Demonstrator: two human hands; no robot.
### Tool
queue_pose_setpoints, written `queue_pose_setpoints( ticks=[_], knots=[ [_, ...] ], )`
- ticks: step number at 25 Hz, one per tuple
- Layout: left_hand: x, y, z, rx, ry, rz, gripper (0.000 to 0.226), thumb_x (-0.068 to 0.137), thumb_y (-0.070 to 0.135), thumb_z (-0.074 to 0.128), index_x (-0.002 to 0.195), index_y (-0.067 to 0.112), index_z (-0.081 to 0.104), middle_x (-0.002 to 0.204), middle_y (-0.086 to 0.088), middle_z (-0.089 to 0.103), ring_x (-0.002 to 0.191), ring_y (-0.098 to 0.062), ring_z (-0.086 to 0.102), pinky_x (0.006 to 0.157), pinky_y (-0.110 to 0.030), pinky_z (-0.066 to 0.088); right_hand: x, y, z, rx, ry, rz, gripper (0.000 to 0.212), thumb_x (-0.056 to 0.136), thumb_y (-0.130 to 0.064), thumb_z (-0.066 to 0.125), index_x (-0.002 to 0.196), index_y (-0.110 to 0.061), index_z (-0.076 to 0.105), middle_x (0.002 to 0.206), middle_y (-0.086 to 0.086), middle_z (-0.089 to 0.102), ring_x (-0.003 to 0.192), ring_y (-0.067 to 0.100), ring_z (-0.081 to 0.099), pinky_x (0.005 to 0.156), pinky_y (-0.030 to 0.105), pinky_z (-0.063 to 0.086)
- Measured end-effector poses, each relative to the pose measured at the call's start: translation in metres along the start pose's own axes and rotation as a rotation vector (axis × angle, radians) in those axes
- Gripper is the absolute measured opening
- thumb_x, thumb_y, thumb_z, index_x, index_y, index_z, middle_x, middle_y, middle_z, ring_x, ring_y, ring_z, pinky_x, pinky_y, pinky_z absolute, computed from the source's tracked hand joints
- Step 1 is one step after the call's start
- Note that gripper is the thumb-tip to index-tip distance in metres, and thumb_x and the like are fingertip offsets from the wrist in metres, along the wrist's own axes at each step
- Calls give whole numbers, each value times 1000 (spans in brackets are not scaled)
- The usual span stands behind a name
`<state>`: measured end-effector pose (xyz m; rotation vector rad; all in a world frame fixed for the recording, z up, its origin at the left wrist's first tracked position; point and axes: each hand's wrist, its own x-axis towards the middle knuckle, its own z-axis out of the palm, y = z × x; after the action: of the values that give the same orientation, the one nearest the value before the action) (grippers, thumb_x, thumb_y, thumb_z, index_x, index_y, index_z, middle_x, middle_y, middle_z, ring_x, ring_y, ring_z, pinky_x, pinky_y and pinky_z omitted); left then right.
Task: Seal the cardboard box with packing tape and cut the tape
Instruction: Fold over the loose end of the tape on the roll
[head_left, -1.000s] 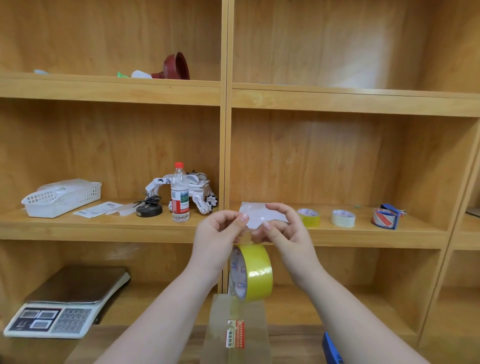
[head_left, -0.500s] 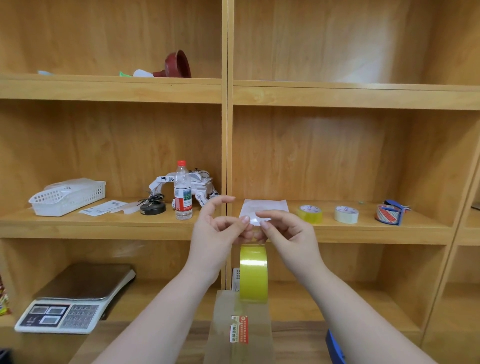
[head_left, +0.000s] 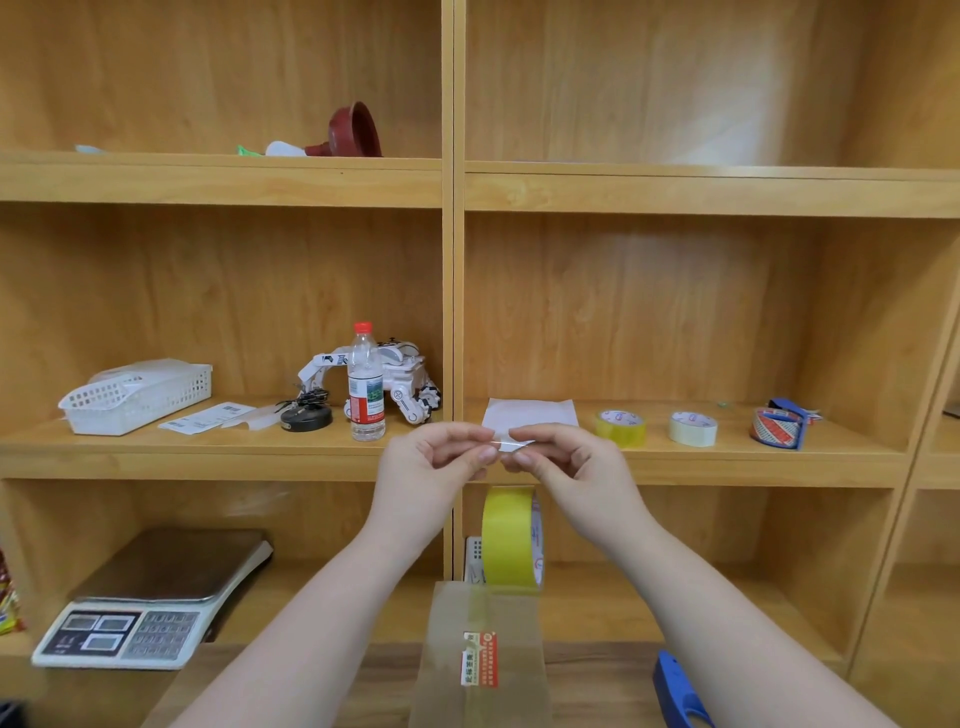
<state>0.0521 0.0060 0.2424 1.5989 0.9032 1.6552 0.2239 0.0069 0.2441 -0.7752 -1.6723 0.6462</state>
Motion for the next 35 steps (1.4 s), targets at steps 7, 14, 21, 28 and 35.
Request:
queue_pose_setpoints(
  ticks=[7, 14, 21, 28, 35],
  knots=[
    [5, 0, 8, 94, 25, 34, 23, 82, 2, 70, 90, 24, 72, 81, 1, 77, 79, -12, 74, 66, -21, 57, -1, 3, 2, -99, 87, -12, 22, 85, -12, 68, 89, -33, 66, 86, -5, 76, 87, 2, 71, 81, 25, 55],
    [0, -8, 10, -21, 38, -42, 18, 79, -1, 74, 93, 8, 68, 80, -3, 79, 83, -18, 75, 74, -29, 59, -1, 5, 2, -81, 111, 11, 14, 83, -13, 71, 93, -24, 70, 86, -7, 76, 87, 1, 71, 81, 18, 54],
    [0, -5, 13, 193, 60, -11, 11, 81, 3, 72, 87, 12, 74, 76, 1, 77, 73, -7, 74, 69, -19, 56, -4, 4, 0, -184, 131, -14, 12, 83, -16, 71, 80, -27, 69, 83, -8, 75, 84, -2, 70, 74, 18, 54],
    [-3, 2, 14, 440, 40, 61, 9, 84, 13, 70, 80, 21, 71, 79, 9, 70, 75, -4, 65, 68, -21, 50, -1, 6, -2, -203, 140, 52, 13, 83, -16, 69, 72, -24, 71, 72, -4, 72, 71, 6, 67, 69, 24, 53],
    [-7, 3, 14, 347, 35, -11, 4, 86, 13, 67, 84, 14, 70, 80, 0, 72, 77, -8, 65, 73, -27, 53, -2, 9, 4, 30, 98, 193, 14, 86, -12, 64, 73, -16, 66, 74, -2, 68, 73, 5, 62, 71, 20, 46]
  ],
)
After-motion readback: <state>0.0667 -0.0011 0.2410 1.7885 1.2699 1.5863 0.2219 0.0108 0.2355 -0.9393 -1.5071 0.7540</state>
